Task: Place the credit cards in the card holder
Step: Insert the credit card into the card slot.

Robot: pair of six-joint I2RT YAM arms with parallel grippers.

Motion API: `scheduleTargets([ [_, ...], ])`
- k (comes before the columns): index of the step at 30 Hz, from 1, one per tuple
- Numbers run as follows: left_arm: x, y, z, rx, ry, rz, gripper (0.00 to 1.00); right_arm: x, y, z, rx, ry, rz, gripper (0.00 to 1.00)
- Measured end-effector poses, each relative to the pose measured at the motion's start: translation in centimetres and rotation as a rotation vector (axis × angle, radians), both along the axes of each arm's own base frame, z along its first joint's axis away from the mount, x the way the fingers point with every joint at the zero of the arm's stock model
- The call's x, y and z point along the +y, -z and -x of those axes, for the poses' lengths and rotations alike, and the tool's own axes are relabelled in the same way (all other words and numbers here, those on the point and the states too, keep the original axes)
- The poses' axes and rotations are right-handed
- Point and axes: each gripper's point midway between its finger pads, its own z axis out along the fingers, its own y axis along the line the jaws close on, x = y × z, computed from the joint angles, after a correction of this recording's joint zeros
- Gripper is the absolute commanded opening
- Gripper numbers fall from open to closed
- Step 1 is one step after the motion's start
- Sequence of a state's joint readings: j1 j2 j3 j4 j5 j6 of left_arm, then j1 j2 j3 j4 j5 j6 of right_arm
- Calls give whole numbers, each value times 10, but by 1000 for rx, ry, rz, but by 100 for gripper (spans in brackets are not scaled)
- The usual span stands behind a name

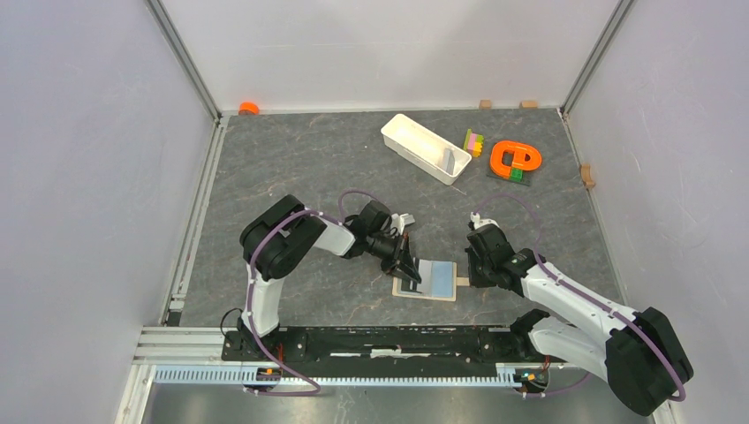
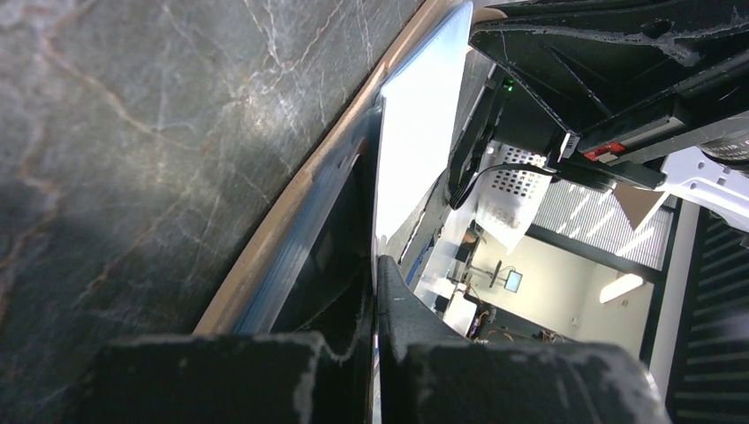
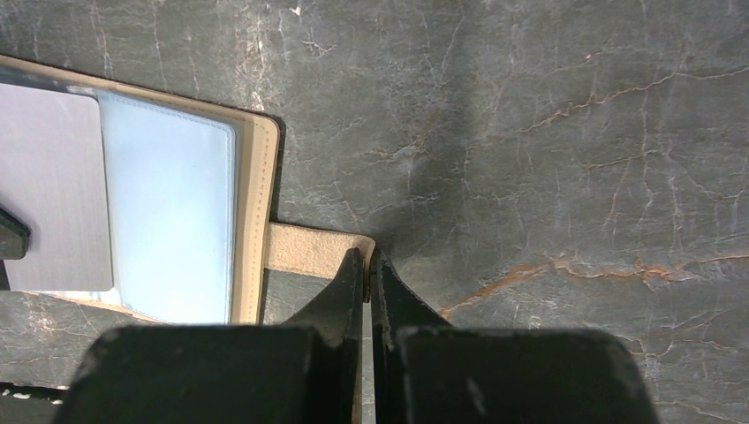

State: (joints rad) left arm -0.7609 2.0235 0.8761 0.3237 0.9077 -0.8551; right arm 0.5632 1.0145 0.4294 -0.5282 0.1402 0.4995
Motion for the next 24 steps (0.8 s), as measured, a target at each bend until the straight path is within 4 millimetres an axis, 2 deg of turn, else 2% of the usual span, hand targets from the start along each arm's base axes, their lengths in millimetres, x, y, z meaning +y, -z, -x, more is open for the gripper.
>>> scheduleTargets([
  [24, -9, 2, 6, 15, -15, 54, 2, 0, 0, 0, -1, 0, 0, 0],
])
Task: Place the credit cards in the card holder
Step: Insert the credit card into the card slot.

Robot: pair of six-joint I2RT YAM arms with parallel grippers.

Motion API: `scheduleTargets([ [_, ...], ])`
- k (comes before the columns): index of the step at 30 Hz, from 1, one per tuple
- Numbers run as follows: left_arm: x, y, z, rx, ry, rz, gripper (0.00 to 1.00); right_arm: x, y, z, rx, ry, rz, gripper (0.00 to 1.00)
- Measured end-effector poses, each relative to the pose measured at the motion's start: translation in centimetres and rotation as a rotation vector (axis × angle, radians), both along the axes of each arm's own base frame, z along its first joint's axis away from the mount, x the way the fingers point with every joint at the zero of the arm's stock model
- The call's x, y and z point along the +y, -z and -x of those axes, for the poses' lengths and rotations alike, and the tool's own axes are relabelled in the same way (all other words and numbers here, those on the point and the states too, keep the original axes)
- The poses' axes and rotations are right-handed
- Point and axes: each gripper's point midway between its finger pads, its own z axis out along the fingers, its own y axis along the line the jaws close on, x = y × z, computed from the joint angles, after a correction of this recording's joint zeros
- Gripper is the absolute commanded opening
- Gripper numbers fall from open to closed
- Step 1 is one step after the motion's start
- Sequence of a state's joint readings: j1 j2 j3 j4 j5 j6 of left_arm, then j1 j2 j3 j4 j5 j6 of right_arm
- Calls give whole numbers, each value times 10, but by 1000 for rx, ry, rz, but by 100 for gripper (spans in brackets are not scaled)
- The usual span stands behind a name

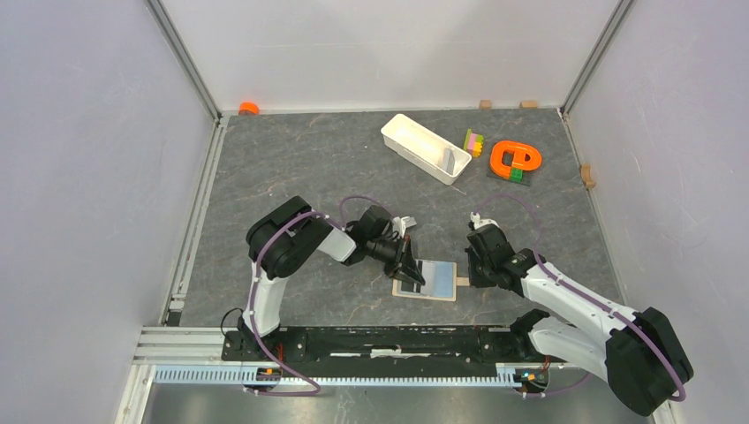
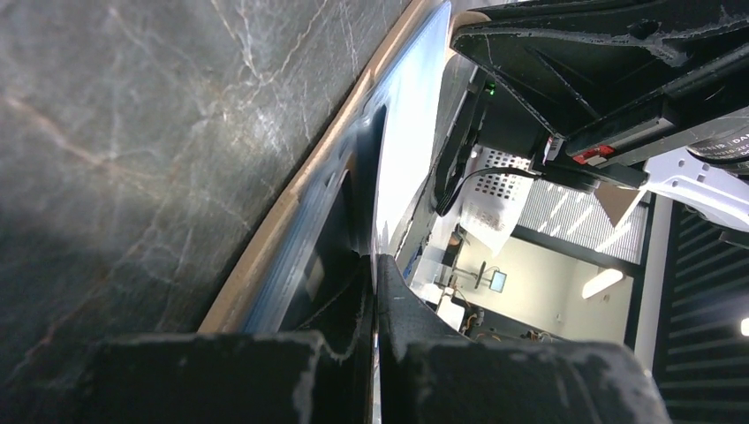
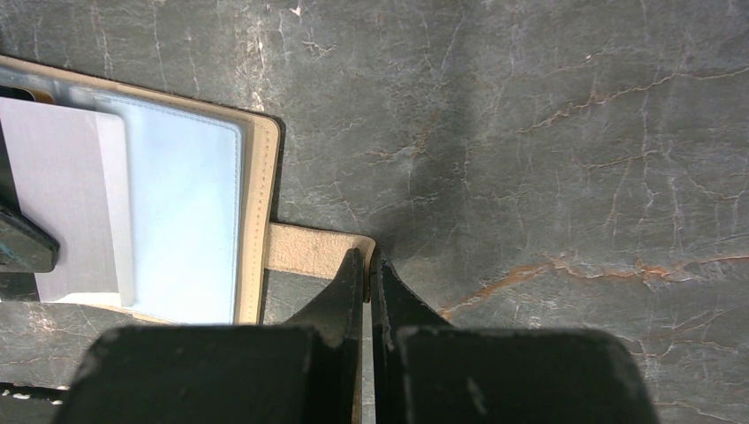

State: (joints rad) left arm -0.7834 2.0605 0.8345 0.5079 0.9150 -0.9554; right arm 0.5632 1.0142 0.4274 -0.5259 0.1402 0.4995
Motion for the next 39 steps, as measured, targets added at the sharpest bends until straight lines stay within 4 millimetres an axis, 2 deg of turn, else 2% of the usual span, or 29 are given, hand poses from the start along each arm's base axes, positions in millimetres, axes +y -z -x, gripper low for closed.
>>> scheduleTargets([
  [12, -13, 2, 3, -22, -26, -6, 12, 0, 0, 0, -4, 1, -3, 0],
  [16, -15, 2, 3, -27, -36, -25, 20, 0, -1, 0, -7, 1, -3, 0],
  [22, -15, -5, -4, -86, -70, -110, 43, -1, -1, 1, -9, -1, 2, 0],
  [25, -13, -11, -11, -140, -89, -149, 49, -1, -3, 1, -15, 0, 2, 0],
  [30, -3, -19, -18, -211, -109, -219, 53, -3, -4, 0, -26, 3, 5, 0],
  [35, 10, -23, -17, -243, -114, -275, 53, -5, -4, 1, -24, 6, 13, 0],
  [39, 12, -22, -12, -238, -102, -290, 52, -5, -4, 1, -22, 6, 16, 0],
])
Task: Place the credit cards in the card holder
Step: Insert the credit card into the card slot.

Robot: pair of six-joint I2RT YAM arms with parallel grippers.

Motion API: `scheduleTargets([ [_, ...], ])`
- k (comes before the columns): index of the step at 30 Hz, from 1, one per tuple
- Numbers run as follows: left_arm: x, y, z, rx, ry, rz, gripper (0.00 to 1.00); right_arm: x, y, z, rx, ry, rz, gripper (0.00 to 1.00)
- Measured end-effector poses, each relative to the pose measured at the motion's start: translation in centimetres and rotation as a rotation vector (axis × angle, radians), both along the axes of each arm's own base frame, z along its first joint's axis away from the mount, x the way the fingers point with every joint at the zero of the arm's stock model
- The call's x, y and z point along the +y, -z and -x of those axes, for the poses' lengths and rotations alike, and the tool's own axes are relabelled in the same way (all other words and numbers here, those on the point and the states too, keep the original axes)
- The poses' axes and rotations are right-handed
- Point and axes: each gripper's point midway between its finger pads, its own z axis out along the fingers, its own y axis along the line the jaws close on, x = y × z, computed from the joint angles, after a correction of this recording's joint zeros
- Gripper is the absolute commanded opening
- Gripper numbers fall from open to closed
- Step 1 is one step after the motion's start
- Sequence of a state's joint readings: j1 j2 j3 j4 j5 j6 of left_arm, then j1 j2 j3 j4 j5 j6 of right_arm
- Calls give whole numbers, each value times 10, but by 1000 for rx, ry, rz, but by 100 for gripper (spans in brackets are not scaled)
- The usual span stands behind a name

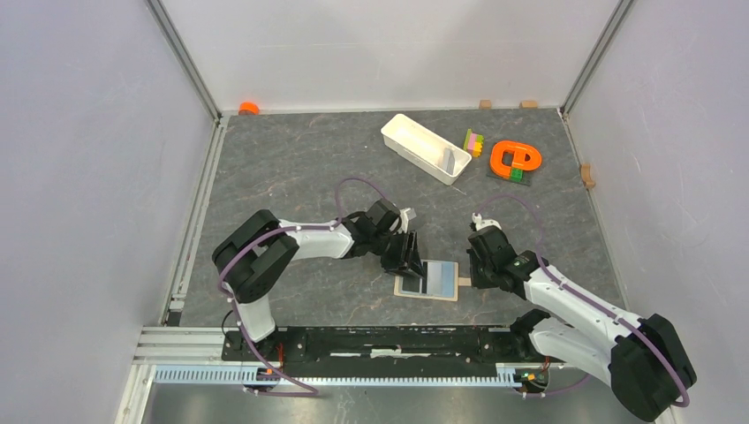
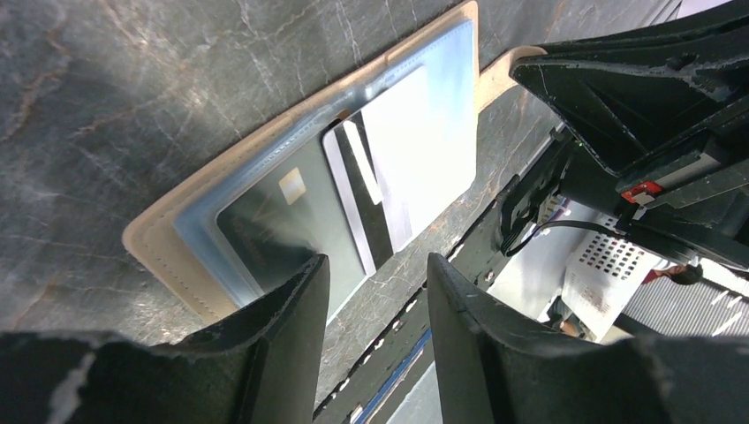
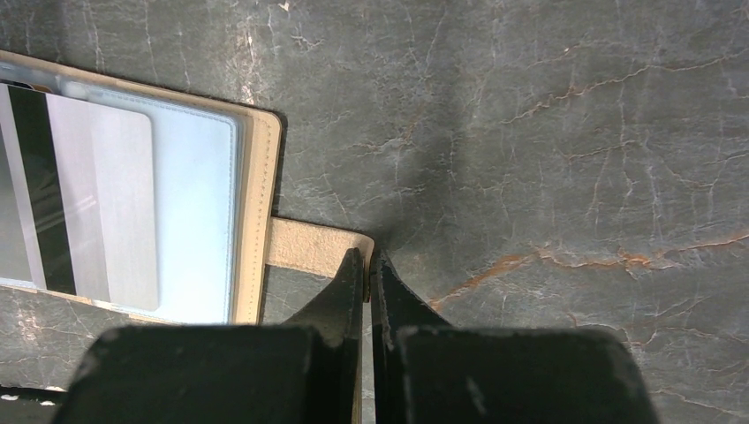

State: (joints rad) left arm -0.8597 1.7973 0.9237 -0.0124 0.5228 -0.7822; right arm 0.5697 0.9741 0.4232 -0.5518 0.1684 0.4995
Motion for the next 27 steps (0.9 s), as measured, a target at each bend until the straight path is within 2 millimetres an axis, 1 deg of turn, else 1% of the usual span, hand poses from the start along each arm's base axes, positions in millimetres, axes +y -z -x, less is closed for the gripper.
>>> scheduleTargets([
  [5, -4, 1, 11, 4, 29, -3, 51, 0, 0, 0, 1, 0, 0, 0],
  [10, -7, 3, 18, 9, 47, -5, 49, 0, 0, 0, 1, -1, 0, 0],
  [19, -18, 5, 16, 6, 63, 19, 48, 0, 0, 0, 3, -1, 0, 0],
  [27, -30, 7, 9, 1, 71, 35, 48, 0, 1, 1, 6, -1, 2, 0],
])
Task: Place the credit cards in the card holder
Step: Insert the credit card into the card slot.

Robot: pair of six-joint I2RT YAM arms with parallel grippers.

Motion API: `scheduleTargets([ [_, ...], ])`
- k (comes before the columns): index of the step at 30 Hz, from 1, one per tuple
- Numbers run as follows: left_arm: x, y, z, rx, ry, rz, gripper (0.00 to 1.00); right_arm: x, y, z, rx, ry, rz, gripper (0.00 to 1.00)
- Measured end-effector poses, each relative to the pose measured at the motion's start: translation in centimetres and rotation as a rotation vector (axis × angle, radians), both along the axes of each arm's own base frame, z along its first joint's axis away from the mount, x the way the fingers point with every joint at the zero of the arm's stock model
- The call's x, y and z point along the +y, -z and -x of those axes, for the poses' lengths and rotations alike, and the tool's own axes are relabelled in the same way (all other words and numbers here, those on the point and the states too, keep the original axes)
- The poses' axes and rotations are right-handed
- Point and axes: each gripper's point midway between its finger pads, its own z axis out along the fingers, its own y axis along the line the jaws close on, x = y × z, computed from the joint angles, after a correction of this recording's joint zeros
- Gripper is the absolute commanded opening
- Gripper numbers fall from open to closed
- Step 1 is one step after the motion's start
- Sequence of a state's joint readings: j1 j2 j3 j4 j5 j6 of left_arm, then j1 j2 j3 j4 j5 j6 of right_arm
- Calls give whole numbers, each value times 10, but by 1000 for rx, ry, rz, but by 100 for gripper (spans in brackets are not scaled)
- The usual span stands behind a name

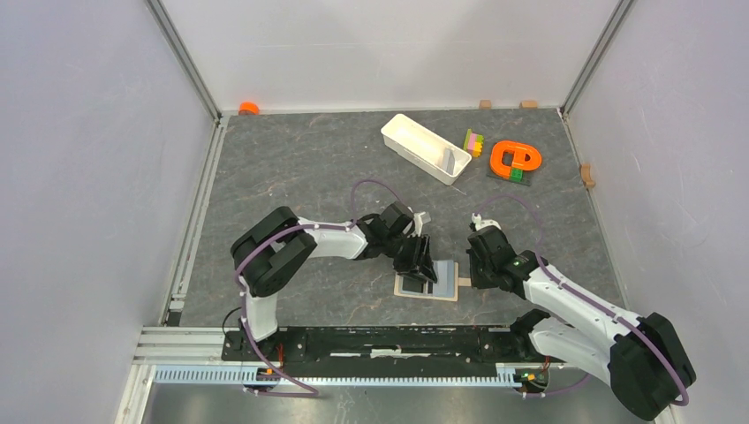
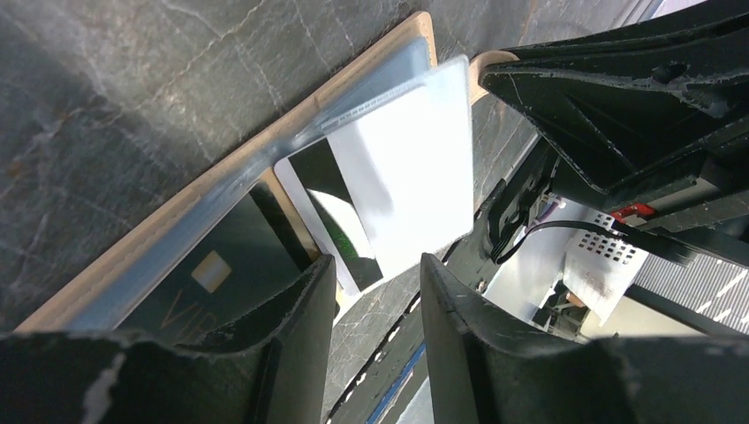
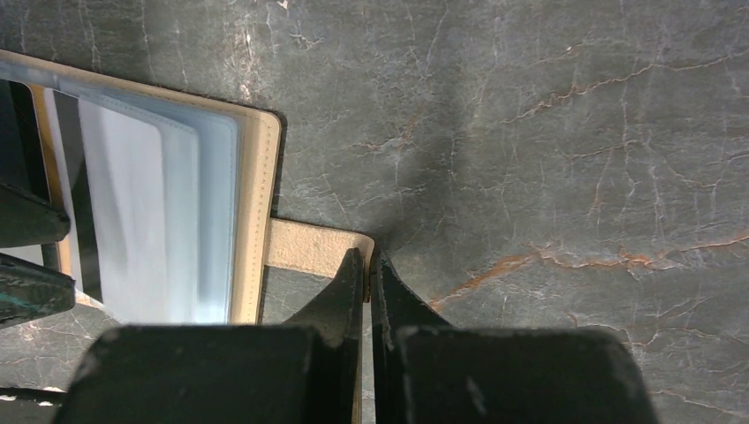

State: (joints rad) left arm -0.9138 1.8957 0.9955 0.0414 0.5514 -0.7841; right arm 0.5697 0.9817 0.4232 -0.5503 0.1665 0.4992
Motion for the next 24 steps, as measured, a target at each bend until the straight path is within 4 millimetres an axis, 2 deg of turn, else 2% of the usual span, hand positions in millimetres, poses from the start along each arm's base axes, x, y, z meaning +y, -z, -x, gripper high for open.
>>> scheduleTargets([
  [24, -27, -6, 8, -34, 52, 47, 48, 0, 1, 0, 5, 1, 3, 0],
])
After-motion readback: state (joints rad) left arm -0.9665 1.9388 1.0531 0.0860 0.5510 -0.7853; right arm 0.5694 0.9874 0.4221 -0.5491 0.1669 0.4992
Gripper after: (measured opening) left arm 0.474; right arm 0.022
